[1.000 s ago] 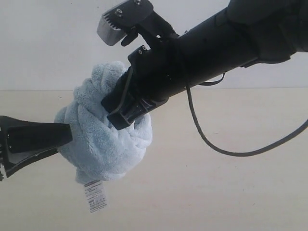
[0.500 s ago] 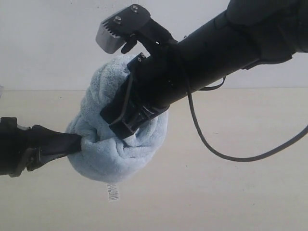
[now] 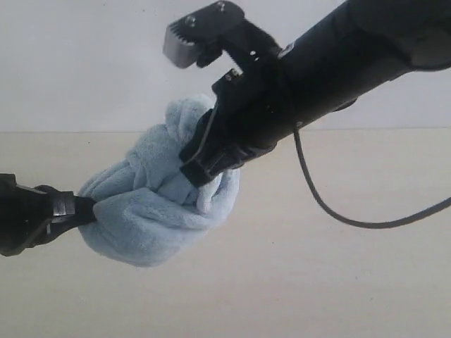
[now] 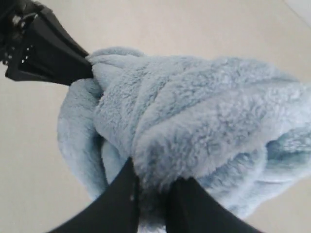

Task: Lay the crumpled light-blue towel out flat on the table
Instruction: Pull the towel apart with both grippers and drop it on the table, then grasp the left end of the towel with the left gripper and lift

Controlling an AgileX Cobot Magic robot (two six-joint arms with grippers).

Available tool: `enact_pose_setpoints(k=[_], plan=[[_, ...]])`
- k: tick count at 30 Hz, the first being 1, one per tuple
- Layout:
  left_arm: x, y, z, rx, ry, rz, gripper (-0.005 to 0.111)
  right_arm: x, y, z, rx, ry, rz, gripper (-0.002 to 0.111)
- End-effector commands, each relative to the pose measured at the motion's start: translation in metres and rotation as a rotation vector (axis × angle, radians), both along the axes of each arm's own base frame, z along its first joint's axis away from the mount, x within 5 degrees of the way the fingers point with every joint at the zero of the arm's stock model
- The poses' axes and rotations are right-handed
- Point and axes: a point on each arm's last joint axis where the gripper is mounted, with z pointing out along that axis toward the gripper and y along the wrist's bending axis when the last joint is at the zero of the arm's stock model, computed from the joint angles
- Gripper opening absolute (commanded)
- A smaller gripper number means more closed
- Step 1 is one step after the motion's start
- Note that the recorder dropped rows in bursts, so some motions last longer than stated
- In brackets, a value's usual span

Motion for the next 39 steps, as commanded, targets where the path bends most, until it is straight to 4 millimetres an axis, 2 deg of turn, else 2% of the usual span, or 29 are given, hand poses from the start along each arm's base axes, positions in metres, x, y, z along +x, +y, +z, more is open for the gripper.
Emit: enact_pose_setpoints(k=[1, 6, 8, 12, 14, 17, 21, 24, 25, 28, 29, 31, 33, 36, 39], plan=[[0.004, 0.014, -0.008, 0.128, 0.019, 0.123, 0.004, 0.011, -0.047, 0.032, 0.076, -0.022, -0.211, 0.000], [0.004, 0.013, -0.009, 0.121, 0.020, 0.114, 0.004, 0.023, -0.105, 0.044, 0.110, 0.029, -0.424, 0.000], [0.003, 0.011, -0.008, 0.104, 0.018, 0.094, 0.004, 0.023, -0.115, 0.042, 0.094, 0.079, -0.440, 0.000], [0.001, 0.006, -0.005, 0.059, 0.009, 0.041, 0.004, 0.016, -0.117, 0.033, 0.024, 0.164, -0.395, 0.000], [-0.001, 0.004, -0.002, 0.046, -0.001, 0.027, 0.004, 0.012, -0.119, 0.023, -0.015, 0.209, -0.395, 0.000], [-0.004, 0.003, 0.003, 0.037, -0.027, 0.014, 0.004, 0.008, -0.130, -0.005, -0.112, 0.254, -0.497, 0.000], [-0.007, 0.003, 0.011, 0.021, -0.056, 0.014, 0.004, 0.006, -0.137, -0.039, -0.126, 0.284, -0.599, 0.002], [-0.010, -0.001, 0.014, -0.017, -0.067, -0.031, 0.016, 0.002, -0.137, -0.054, -0.134, 0.298, -0.605, 0.017], [-0.012, -0.004, 0.016, -0.041, -0.070, -0.065, 0.025, 0.002, -0.138, -0.055, -0.137, 0.302, -0.605, 0.027], [-0.014, -0.009, 0.017, -0.107, -0.039, -0.100, 0.053, 0.001, -0.138, -0.056, -0.138, 0.307, -0.609, 0.069], [-0.015, -0.009, 0.016, -0.109, -0.026, -0.103, 0.062, 0.001, -0.138, -0.056, -0.135, 0.315, -0.628, 0.077], [-0.017, -0.009, 0.013, -0.095, 0.012, -0.110, 0.074, 0.002, -0.141, -0.057, -0.144, 0.328, -0.673, 0.074], [-0.019, -0.008, 0.010, -0.065, 0.036, -0.123, 0.075, 0.002, -0.145, -0.057, -0.172, 0.319, -0.706, 0.067], [-0.019, -0.004, 0.010, -0.013, 0.030, -0.092, 0.074, -0.001, -0.147, -0.052, -0.176, 0.291, -0.706, 0.066], [-0.018, 0.004, 0.017, 0.018, -0.025, 0.010, 0.074, -0.007, -0.132, -0.051, -0.146, 0.311, -0.588, 0.066]])
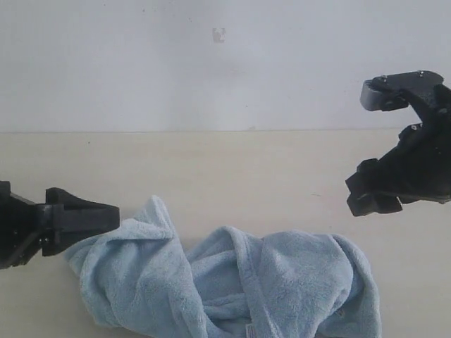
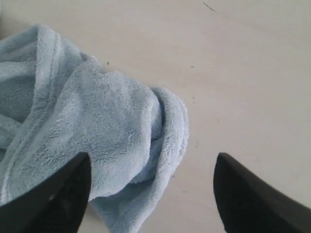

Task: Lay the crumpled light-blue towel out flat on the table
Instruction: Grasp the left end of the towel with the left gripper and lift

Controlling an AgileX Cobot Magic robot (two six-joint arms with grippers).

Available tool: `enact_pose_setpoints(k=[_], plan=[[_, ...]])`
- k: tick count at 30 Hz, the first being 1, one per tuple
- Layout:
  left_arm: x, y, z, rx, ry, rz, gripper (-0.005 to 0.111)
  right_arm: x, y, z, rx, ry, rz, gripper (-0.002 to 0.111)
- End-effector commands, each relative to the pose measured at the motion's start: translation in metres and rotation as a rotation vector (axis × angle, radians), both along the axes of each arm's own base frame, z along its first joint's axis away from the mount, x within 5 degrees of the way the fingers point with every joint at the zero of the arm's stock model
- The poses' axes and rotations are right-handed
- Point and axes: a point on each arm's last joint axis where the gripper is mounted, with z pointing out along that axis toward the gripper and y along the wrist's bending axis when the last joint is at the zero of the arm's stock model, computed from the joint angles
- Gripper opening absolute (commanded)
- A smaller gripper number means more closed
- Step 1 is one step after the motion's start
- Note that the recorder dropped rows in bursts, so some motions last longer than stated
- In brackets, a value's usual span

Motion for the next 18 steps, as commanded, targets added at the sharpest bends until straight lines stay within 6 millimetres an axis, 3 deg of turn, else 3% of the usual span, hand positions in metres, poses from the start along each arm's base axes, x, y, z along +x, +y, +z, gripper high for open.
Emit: enact_pose_setpoints(k=[1, 5, 12, 18], plan=[[0.001, 0.013, 0.009, 0.054, -0.064, 0.147, 0.074, -0.008, 0.017, 0.003, 0.053, 0.002, 0.133, 0.066], [0.014, 0.011, 0.013, 0.098, -0.087, 0.118, 0.074, -0.013, 0.038, -0.001, 0.046, -0.011, 0.247, 0.066], [0.065, -0.003, -0.013, 0.310, 0.011, -0.123, 0.074, -0.013, 0.040, -0.001, 0.045, -0.016, 0.248, 0.066], [0.098, -0.030, -0.031, 0.505, 0.052, -0.416, 0.074, -0.012, 0.040, 0.000, 0.044, -0.028, 0.247, 0.066]])
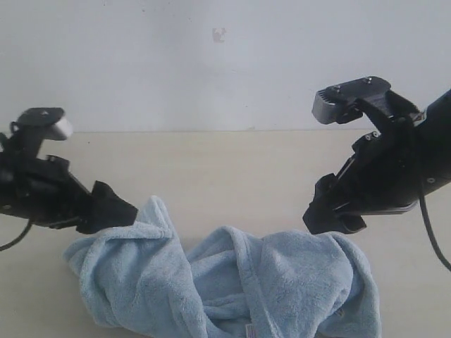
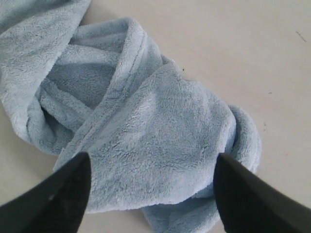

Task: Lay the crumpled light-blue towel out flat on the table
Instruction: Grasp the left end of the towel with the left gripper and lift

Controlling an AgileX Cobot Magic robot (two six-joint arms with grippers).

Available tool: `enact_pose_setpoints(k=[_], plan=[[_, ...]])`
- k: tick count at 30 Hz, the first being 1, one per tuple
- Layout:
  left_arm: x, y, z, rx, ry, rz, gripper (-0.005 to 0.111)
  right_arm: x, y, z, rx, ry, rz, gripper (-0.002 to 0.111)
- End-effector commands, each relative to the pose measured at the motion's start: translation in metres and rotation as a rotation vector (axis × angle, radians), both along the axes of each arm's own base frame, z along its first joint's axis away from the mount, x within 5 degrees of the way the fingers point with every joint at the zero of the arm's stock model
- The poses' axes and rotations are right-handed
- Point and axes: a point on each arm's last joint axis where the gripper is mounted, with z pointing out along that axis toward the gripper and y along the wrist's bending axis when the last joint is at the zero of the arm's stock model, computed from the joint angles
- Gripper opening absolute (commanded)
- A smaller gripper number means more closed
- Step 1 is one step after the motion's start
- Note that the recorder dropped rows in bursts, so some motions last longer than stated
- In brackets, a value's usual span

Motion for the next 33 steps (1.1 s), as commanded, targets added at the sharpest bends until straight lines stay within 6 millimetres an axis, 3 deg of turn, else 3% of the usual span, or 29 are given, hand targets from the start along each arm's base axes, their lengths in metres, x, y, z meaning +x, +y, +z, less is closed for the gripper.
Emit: enact_pose_setpoints(k=[1, 8, 11, 18, 20, 26, 27, 30, 32, 33], plan=[[0.018, -0.023, -0.011, 0.177, 0.036, -0.200, 0.074, 0.001, 0.001, 0.000, -0.002, -0.020, 0.005, 0.066], [0.038, -0.035, -0.035, 0.466, 0.066, -0.267, 0.074, 0.002, 0.001, 0.000, -0.002, -0.021, 0.005, 0.066], [0.038, -0.041, -0.043, 0.497, 0.066, -0.303, 0.074, 0.002, 0.001, 0.000, -0.002, -0.021, 0.005, 0.066], [0.045, -0.046, -0.043, 0.484, -0.019, -0.261, 0.072, 0.001, 0.001, 0.000, -0.002, -0.020, 0.005, 0.066], [0.046, -0.046, -0.048, 0.493, -0.005, -0.266, 0.063, 0.001, 0.001, 0.000, -0.001, -0.018, 0.005, 0.066], [0.044, -0.045, -0.073, 0.523, 0.101, -0.287, 0.009, 0.000, 0.001, 0.001, 0.004, -0.011, 0.006, 0.066], [0.044, -0.045, -0.073, 0.519, 0.105, -0.276, 0.004, -0.001, 0.001, 0.001, 0.006, -0.010, 0.006, 0.066], [0.047, -0.045, -0.064, 0.529, 0.082, -0.274, 0.004, -0.001, 0.001, 0.001, 0.011, -0.006, 0.005, 0.066], [0.052, -0.042, -0.039, 0.542, 0.039, -0.200, 0.004, -0.001, 0.001, 0.001, 0.015, -0.002, 0.005, 0.066], [0.052, -0.037, -0.011, 0.550, -0.028, -0.123, 0.004, -0.002, 0.001, 0.001, 0.013, 0.005, 0.008, 0.066]])
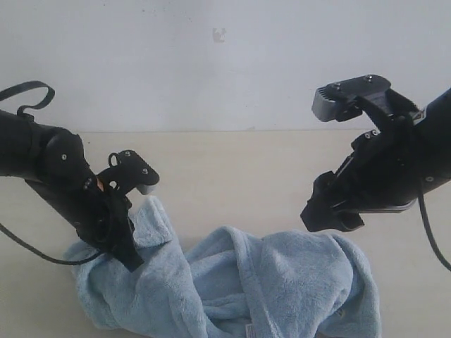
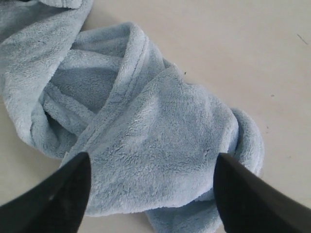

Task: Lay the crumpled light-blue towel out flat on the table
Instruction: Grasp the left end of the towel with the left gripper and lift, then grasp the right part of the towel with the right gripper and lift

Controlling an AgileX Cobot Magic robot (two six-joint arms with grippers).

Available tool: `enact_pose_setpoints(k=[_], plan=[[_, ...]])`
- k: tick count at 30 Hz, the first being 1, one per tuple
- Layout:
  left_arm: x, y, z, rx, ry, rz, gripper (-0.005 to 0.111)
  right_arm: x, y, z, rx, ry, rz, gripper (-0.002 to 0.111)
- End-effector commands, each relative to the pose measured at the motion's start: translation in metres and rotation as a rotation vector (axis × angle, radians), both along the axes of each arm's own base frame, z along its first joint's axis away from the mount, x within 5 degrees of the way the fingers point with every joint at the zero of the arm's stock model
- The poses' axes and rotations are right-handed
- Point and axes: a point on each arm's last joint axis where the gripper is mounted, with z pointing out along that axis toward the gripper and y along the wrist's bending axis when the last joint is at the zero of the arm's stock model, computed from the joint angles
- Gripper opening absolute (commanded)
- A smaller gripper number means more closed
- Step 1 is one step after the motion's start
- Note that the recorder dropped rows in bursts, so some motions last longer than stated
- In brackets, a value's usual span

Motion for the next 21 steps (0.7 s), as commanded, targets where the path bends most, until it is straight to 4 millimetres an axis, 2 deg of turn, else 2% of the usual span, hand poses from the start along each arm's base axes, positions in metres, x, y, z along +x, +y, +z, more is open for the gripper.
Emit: enact_pose_setpoints(k=[1, 2, 5, 6, 7, 8, 9, 11, 17, 21], plan=[[0.003, 0.009, 0.069, -0.002, -0.189, 0.127, 0.004, -0.003, 0.000, 0.000, -0.004, 0.010, 0.019, 0.066], [-0.005, 0.014, 0.100, -0.042, -0.268, 0.180, 0.004, -0.004, 0.000, 0.000, -0.009, 0.020, 0.027, 0.066], [-0.039, 0.024, 0.157, -0.177, -0.328, 0.273, 0.004, -0.012, 0.002, -0.003, -0.013, 0.090, 0.101, 0.066], [-0.047, 0.025, 0.167, -0.209, -0.339, 0.284, 0.004, -0.014, 0.003, -0.003, -0.008, 0.111, 0.121, 0.066], [-0.063, 0.031, 0.185, -0.246, -0.374, 0.290, 0.004, -0.021, 0.006, -0.003, 0.000, 0.165, 0.170, 0.066], [-0.070, 0.033, 0.193, -0.263, -0.395, 0.291, 0.004, -0.026, 0.008, -0.004, -0.007, 0.188, 0.200, 0.066], [-0.082, 0.038, 0.204, -0.285, -0.435, 0.289, 0.004, -0.035, 0.017, -0.008, -0.018, 0.221, 0.252, 0.066], [-0.096, 0.044, 0.216, -0.292, -0.447, 0.292, 0.004, -0.057, 0.035, -0.023, -0.029, 0.259, 0.329, 0.066], [-0.100, 0.044, 0.216, -0.298, -0.420, 0.300, 0.004, -0.080, 0.066, -0.051, 0.067, 0.243, 0.224, 0.066], [-0.101, 0.042, 0.216, -0.323, -0.408, 0.307, 0.004, -0.073, 0.081, -0.078, 0.041, 0.283, 0.168, 0.066]])
